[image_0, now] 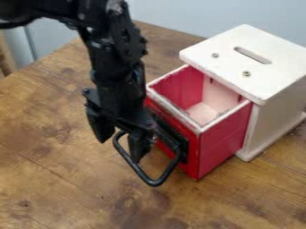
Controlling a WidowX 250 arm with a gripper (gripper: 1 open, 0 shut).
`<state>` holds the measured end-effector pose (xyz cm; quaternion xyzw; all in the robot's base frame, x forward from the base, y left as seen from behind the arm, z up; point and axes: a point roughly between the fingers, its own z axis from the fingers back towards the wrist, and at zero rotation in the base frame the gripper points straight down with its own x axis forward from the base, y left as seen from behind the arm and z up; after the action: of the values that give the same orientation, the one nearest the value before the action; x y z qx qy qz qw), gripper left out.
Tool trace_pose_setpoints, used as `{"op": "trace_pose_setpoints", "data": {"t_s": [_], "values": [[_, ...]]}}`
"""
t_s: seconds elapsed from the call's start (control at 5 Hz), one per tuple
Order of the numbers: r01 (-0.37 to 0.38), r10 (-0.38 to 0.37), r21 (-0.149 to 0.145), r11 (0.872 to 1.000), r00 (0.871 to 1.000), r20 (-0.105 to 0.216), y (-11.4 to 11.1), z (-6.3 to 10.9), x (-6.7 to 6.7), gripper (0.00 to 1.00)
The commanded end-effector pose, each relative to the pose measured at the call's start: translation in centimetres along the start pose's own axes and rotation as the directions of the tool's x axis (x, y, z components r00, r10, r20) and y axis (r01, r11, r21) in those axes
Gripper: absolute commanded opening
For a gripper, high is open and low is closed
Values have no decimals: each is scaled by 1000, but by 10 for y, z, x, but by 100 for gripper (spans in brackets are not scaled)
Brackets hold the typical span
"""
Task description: Close the drawer
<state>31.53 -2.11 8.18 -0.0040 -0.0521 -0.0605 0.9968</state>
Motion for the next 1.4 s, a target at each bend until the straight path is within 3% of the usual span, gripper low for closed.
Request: {"op": "trace_pose_setpoints", "data": {"t_s": [0.0, 0.2, 0.4, 0.8, 1.2], "values": [[9, -9, 2, 1000, 999, 49, -3, 7, 21, 100], [16, -16, 5, 1000, 998, 57, -9, 3, 31, 0], [46, -46, 2, 999, 998, 52, -26, 14, 45, 0], [120, -120, -7, 993, 991, 64, -34, 13, 54, 0], [160, -158, -12, 987, 985, 73, -41, 6, 91, 0]]}}
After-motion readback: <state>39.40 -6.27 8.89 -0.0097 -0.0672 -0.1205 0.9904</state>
